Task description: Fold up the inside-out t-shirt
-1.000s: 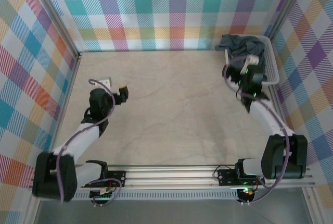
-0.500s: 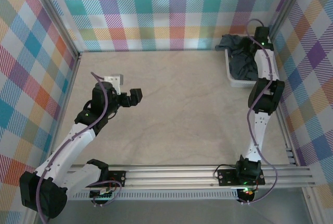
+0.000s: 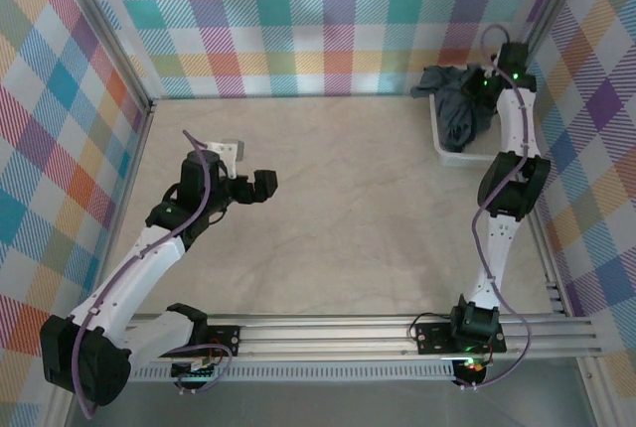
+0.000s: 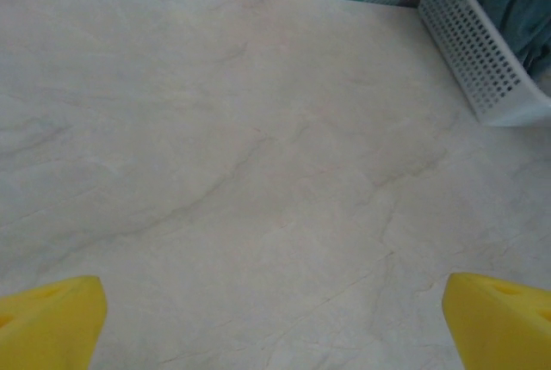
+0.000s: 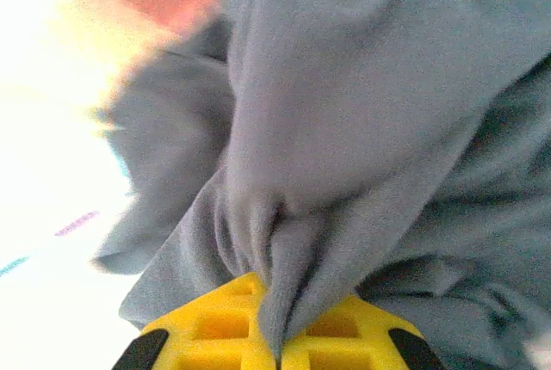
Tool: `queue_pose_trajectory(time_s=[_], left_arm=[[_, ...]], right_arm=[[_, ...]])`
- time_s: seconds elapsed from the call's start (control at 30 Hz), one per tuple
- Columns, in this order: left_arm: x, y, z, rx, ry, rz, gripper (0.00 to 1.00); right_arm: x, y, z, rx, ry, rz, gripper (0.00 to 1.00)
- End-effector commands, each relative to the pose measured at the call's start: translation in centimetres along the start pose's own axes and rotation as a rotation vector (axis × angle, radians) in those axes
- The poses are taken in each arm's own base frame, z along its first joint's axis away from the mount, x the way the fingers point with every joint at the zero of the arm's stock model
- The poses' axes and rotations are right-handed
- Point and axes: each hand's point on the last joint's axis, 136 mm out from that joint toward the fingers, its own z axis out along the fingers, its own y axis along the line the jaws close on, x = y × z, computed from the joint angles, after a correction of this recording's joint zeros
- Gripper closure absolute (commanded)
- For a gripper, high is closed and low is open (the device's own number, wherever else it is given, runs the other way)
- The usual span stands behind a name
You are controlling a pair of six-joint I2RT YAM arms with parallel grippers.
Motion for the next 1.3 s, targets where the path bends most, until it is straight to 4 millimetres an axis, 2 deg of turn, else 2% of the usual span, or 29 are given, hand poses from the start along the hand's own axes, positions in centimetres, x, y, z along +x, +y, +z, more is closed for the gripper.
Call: queue_pose_trajectory(time_s=[0.0, 0.1, 0.17, 0.2, 0.27, 0.33, 0.37, 0.43, 0.53, 0.57, 0.6, 0.63, 0.7, 0.77, 0.87, 0.93, 0.97, 1.07, 1.17, 1.27], left_arm=[[-2.6, -3.1, -0.5, 0.123, -0.037, 0.033, 0.00], [-3.8, -5.3, -0.8, 0.202, -0.045, 0.050, 0.00], [-4.7, -6.0, -1.2, 0.214, -0.062, 0.055, 0.00], [-5.3, -6.2, -1.5, 0.216, -0.075, 0.055, 0.00], [-5.9, -6.4, -1.8, 0.214, -0.093, 0.050, 0.00], [-6.3, -6.4, -2.0, 0.211, -0.102, 0.047, 0.00], [-6.3, -6.4, -2.1, 0.209, -0.100, 0.047, 0.00], [-6.0, -6.2, -2.1, 0.202, -0.089, 0.045, 0.00], [-5.2, -5.3, -2.0, 0.161, -0.070, 0.021, 0.00], [-4.4, -4.8, -1.7, 0.135, -0.045, 0.009, 0.00], [-4.0, -4.4, -1.6, 0.116, -0.034, 0.000, 0.00], [-3.7, -4.0, -1.5, 0.099, -0.021, -0.007, 0.00], [-2.7, -3.1, -1.3, 0.052, 0.013, -0.027, 0.00], [-1.6, -1.5, -0.8, -0.026, 0.045, -0.071, 0.00], [0.9, 0.9, 0.5, -0.145, 0.117, -0.174, 0.00], [2.5, 1.2, 1.9, -0.156, 0.180, -0.235, 0.00], [3.3, 1.2, 2.6, -0.152, 0.209, -0.268, 0.00], [5.2, 1.2, 4.8, -0.153, 0.282, -0.362, 0.00], [6.5, 1.2, 7.7, -0.139, 0.334, -0.426, 0.01], [7.4, 2.0, 10.7, -0.177, 0.360, -0.460, 0.03]], right_arm=[[-7.0, 13.9, -16.2, -0.302, -0.302, -0.184, 1.00], [-7.3, 19.9, -24.4, -0.463, -0.406, -0.252, 1.00], [-6.7, 22.8, -28.5, -0.501, -0.468, -0.298, 1.00], [-6.1, 23.8, -30.0, -0.508, -0.483, -0.306, 1.00], [-4.6, 25.1, -30.8, -0.544, -0.442, -0.285, 1.00], [-1.6, 26.9, -29.9, -0.602, -0.336, -0.284, 1.00], [0.7, 28.1, -29.0, -0.619, -0.271, -0.306, 1.00], [6.0, 30.6, -26.4, -0.647, -0.128, -0.380, 1.00], [15.5, 32.6, -20.6, -0.682, 0.154, -0.442, 0.99], [18.4, 32.6, -19.0, -0.682, 0.250, -0.452, 0.87], [20.8, 32.4, -17.7, -0.668, 0.326, -0.466, 0.65], [22.1, 31.9, -17.0, -0.633, 0.367, -0.475, 0.51], [22.6, 29.9, -15.8, -0.526, 0.369, -0.478, 0.41], [21.8, 27.3, -14.7, -0.408, 0.287, -0.447, 0.33], [21.5, 20.6, -12.6, -0.166, 0.165, -0.368, 0.29], [23.2, 16.2, -11.5, -0.054, 0.195, -0.298, 0.30], [24.7, 14.4, -11.1, -0.025, 0.238, -0.256, 0.30], [30.7, 11.2, -10.0, 0.003, 0.406, -0.222, 0.31], [36.1, 9.6, -8.8, -0.006, 0.544, -0.201, 0.29], [39.3, 8.3, -7.5, 0.022, 0.625, -0.224, 0.23]])
